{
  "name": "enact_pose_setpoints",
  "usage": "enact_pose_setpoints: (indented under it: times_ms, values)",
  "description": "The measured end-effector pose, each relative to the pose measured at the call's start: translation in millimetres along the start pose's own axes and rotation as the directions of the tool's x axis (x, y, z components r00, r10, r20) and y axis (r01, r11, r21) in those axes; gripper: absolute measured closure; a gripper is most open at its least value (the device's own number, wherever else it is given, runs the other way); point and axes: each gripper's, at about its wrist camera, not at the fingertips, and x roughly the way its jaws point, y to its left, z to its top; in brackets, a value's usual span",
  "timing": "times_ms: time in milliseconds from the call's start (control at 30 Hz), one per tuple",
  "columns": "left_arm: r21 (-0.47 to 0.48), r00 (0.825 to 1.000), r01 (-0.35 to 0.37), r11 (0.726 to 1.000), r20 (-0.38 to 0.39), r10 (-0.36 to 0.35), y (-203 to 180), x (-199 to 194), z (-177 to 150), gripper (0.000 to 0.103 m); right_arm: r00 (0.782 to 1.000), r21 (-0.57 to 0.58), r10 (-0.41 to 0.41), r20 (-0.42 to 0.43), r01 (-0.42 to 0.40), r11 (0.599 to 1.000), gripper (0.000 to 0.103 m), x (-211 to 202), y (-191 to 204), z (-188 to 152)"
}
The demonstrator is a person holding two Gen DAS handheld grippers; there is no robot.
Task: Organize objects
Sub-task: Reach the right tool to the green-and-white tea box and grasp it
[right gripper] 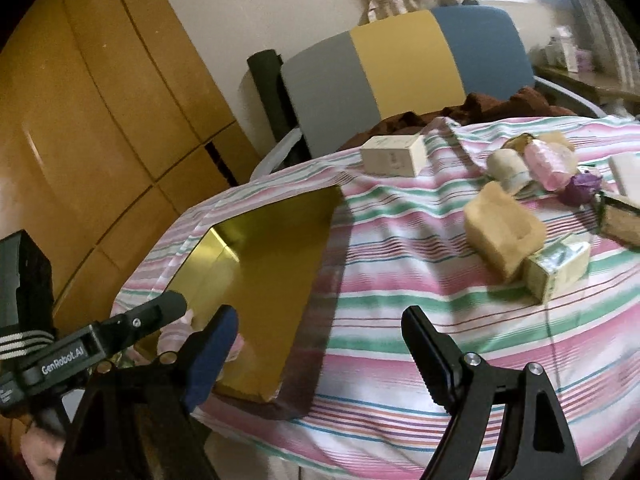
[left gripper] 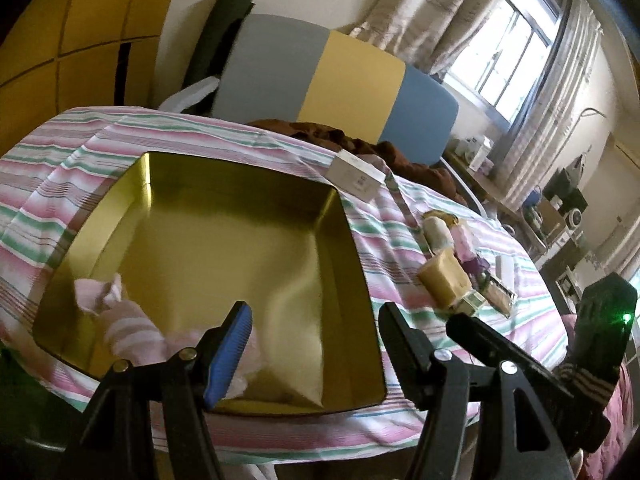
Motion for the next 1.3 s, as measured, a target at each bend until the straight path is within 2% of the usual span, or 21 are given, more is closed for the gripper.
enact_pose_setpoints:
  times_ms: [233, 333, 400, 500, 600, 733, 900, 1067, 1233, 1267, 1300]
  values:
    - [0.078, 0.998, 0.044, 0.996, -0.040, -0.041, -27.7, 8.6, -3.7, 0.036, 0.999, 0.018, -0.042, 0.011, 0.042, 0.999, 0.018, -9.6, -24.4, 3.9]
    - [0.120, 0.994, 0.084, 0.989, -0.077, -0.076, -45.0, 16.5, -3.7, 0.036, 0.997, 0.003, -0.077, 0.021, 0.077, 0.997, 0.017, -14.6, -42.6, 5.2]
    - [0.142, 0.992, 0.098, 0.985, -0.098, -0.084, -56.2, 21.9, -2.1, 0.036, 0.990, 0.010, -0.136, 0.031, 0.136, 0.991, 0.013, -19.4, -63.0, 5.3]
    - [0.182, 0.987, 0.132, 0.974, -0.116, -0.112, -76.0, 29.1, -3.4, 0.036, 0.976, 0.060, -0.216, 0.034, 0.214, 0.975, 0.013, -28.8, -94.3, 5.7]
    - [0.194, 0.979, 0.169, 0.966, -0.143, -0.143, -93.7, 37.0, -7.4, 0.036, 0.964, 0.144, -0.265, 0.032, 0.258, 0.956, 0.013, -41.4, -129.5, 4.7]
    - [0.206, 0.972, 0.192, 0.959, -0.175, -0.157, -111.7, 47.7, -13.1, 0.036, 0.949, 0.150, -0.314, 0.040, 0.305, 0.941, 0.010, -50.3, -153.2, 3.0]
    - [0.208, 0.968, 0.191, 0.959, -0.200, -0.149, -122.9, 58.4, -15.5, 0.036, 0.957, 0.077, -0.288, 0.030, 0.285, 0.955, 0.002, -39.5, -157.9, 9.3]
    - [0.201, 0.969, 0.177, 0.963, -0.206, -0.135, -125.4, 63.6, -13.8, 0.036, 0.960, -0.065, -0.279, 0.032, 0.280, 0.958, 0.002, -13.3, -150.1, 20.6]
    - [0.230, 0.971, 0.172, 0.958, -0.207, -0.124, -132.4, 68.1, -9.9, 0.036, 0.958, -0.093, -0.286, 0.013, 0.286, 0.954, 0.003, 9.7, -166.7, 32.0]
    - [0.238, 0.971, 0.170, 0.956, -0.207, -0.121, -134.7, 70.7, -8.9, 0.036, 0.960, -0.103, -0.280, 0.006, 0.279, 0.955, 0.008, 12.6, -169.7, 33.2]
    - [0.242, 0.971, 0.168, 0.956, -0.208, -0.118, -136.4, 73.0, -8.4, 0.036, 0.961, -0.116, -0.276, -0.003, 0.274, 0.955, 0.021, 15.8, -172.6, 34.6]
